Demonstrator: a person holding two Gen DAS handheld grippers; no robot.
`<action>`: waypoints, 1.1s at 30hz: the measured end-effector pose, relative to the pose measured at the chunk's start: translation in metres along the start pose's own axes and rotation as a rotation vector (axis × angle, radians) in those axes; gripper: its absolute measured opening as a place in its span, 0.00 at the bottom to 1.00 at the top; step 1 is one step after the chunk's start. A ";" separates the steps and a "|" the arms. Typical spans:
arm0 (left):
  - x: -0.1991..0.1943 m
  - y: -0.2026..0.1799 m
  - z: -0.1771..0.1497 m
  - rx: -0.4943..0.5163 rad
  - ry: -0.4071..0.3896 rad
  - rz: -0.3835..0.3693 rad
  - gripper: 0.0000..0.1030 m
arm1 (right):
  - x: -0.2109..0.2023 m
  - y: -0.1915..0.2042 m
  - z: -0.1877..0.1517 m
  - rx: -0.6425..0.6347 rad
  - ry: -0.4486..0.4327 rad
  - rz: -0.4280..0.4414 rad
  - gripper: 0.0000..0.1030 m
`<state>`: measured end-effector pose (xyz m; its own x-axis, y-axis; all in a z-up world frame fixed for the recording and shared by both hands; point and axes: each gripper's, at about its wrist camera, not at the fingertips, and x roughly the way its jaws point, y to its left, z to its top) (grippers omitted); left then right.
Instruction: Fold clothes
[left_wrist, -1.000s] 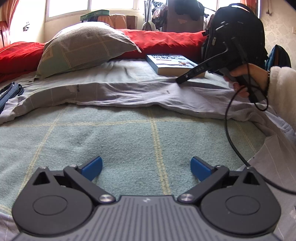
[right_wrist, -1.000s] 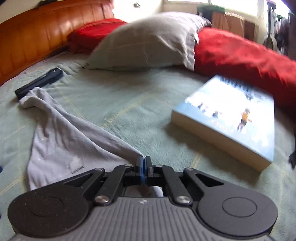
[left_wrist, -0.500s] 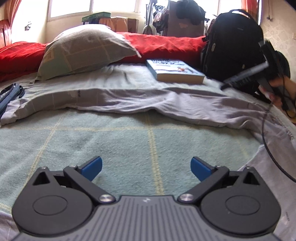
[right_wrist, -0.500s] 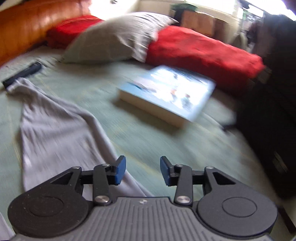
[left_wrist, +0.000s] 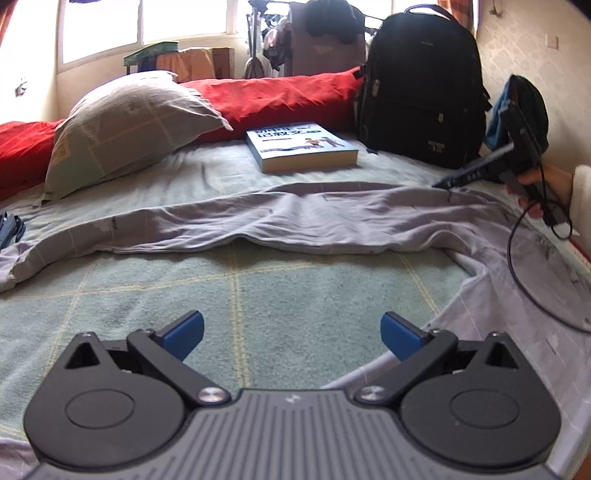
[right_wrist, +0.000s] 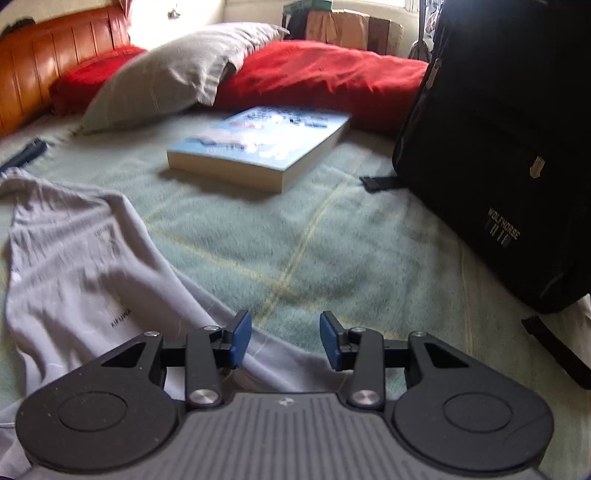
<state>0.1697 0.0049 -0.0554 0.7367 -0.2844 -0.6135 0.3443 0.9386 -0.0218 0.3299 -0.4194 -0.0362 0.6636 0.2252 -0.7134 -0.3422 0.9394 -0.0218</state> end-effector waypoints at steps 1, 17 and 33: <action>0.001 -0.001 0.000 -0.002 0.005 -0.003 0.98 | 0.002 -0.004 -0.001 -0.005 0.014 -0.002 0.46; 0.013 -0.010 -0.007 0.018 0.049 -0.011 0.98 | -0.013 0.009 -0.021 -0.143 0.001 -0.062 0.04; -0.001 0.000 -0.006 -0.015 0.009 -0.009 0.98 | -0.011 0.038 0.038 0.043 -0.087 -0.036 0.41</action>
<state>0.1654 0.0060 -0.0594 0.7283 -0.2915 -0.6202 0.3426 0.9387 -0.0389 0.3353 -0.3763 -0.0026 0.7308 0.2106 -0.6493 -0.2893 0.9571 -0.0152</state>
